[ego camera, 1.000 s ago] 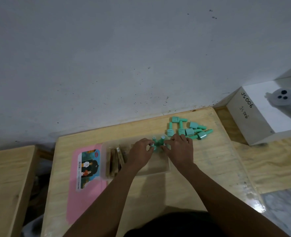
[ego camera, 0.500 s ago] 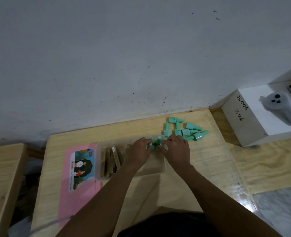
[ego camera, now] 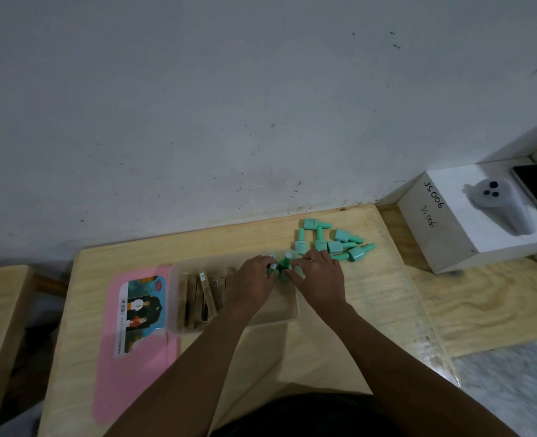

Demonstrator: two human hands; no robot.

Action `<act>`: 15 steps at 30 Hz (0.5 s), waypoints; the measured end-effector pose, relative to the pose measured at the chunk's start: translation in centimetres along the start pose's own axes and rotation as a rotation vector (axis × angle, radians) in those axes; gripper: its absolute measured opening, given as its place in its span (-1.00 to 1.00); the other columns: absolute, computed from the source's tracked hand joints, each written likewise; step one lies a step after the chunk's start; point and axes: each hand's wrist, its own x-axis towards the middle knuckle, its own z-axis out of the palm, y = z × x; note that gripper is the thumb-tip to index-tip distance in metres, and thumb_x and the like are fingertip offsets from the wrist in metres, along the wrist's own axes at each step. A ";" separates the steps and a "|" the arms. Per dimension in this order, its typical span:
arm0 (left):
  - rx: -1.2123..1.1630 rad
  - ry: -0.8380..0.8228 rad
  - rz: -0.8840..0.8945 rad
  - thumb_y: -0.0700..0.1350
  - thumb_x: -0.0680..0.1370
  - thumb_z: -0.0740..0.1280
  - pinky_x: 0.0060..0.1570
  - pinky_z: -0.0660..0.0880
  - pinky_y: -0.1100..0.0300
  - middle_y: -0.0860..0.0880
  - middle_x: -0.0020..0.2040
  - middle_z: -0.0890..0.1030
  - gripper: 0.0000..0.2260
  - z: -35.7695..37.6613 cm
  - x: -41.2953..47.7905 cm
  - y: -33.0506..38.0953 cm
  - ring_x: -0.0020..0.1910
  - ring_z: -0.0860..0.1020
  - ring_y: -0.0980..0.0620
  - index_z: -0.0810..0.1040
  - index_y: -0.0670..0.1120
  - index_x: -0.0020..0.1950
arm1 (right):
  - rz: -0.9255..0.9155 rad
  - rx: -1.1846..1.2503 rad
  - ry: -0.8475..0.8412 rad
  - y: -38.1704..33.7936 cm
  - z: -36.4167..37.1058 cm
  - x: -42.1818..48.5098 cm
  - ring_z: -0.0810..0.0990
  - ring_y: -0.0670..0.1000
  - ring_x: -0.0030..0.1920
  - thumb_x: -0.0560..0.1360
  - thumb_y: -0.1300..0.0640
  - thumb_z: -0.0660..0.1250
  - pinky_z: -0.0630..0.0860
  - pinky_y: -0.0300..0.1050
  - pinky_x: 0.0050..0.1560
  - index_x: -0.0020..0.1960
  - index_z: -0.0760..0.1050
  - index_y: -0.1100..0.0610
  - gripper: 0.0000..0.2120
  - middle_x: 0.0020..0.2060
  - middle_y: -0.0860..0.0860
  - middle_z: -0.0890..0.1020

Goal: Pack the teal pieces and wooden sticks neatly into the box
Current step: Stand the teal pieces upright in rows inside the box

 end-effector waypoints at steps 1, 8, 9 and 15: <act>0.002 0.005 -0.001 -0.14 0.52 0.33 0.07 0.47 0.15 -0.04 0.16 0.64 -0.75 0.0 0.0 0.0 0.14 0.57 -0.04 0.60 -0.07 0.20 | -0.012 0.019 -0.002 0.1 0.0 0.0 0.56 0.09 -0.03 0.41 -0.10 0.43 0.47 -0.01 -0.09 0.02 0.68 -0.01 -0.75 -0.10 0.02 0.63; 0.013 0.002 -0.014 -0.15 0.52 0.32 0.05 0.46 0.14 -0.06 0.15 0.63 -0.74 0.0 -0.2 0.4 0.14 0.57 -0.06 0.59 -0.08 0.20 | -0.034 0.102 -0.008 0.7 0.1 -0.3 0.55 0.10 0.03 0.45 -0.06 0.40 0.51 0.01 -0.06 0.09 0.65 -0.01 -0.75 -0.05 0.03 0.63; 0.018 0.001 -0.019 -0.14 0.52 0.32 0.06 0.46 0.15 -0.06 0.16 0.63 -0.74 0.0 -0.2 0.4 0.14 0.57 -0.06 0.59 -0.08 0.21 | -0.036 0.114 -0.008 0.8 0.0 -0.3 0.55 0.09 0.03 0.46 -0.06 0.39 0.51 0.01 -0.05 0.10 0.65 -0.01 -0.75 -0.04 0.02 0.63; 0.025 0.019 -0.031 -0.13 0.51 0.34 0.05 0.46 0.16 -0.04 0.16 0.63 -0.72 -0.2 -0.5 0.6 0.14 0.58 -0.05 0.57 -0.06 0.22 | -0.012 0.202 0.044 2.8 -0.8 -1.5 0.55 0.04 -0.02 0.48 -0.02 0.39 0.51 -0.07 -0.15 0.08 0.64 0.01 -0.79 -0.07 0.01 0.62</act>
